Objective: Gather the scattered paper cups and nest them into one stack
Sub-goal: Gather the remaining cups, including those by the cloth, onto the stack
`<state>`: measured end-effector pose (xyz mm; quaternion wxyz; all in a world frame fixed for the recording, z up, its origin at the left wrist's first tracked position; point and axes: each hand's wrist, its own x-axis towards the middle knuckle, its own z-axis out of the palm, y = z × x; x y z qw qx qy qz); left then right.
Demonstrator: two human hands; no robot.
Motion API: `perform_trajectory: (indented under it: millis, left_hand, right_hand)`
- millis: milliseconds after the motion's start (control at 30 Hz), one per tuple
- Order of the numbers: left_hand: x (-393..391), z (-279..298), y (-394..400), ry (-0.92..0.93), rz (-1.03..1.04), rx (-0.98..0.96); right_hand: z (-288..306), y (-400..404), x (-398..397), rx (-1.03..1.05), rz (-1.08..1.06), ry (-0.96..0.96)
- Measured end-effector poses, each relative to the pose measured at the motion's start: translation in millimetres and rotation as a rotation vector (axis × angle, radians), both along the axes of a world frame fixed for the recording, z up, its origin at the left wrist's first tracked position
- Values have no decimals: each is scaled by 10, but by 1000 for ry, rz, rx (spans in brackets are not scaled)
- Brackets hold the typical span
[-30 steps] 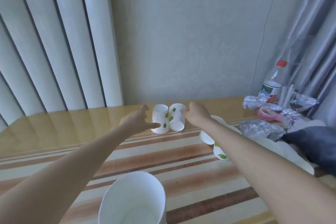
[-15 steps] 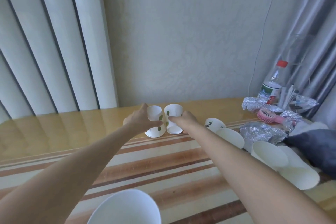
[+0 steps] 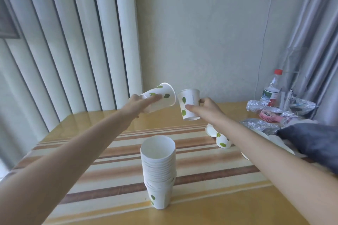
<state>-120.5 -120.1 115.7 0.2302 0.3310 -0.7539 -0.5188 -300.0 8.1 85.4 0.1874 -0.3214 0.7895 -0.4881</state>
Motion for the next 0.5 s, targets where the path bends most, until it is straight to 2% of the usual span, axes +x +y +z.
perform_trajectory:
  millis: [233, 400, 500]
  left_hand:
    - [645, 31, 253, 198, 58, 208]
    - [940, -30, 313, 269, 67, 261]
    - [1063, -62, 328, 261, 87, 288]
  right_hand:
    - [423, 515, 663, -208, 203, 20]
    - [510, 616, 1049, -199, 352, 134]
    - [432, 593, 1198, -198, 397, 121]
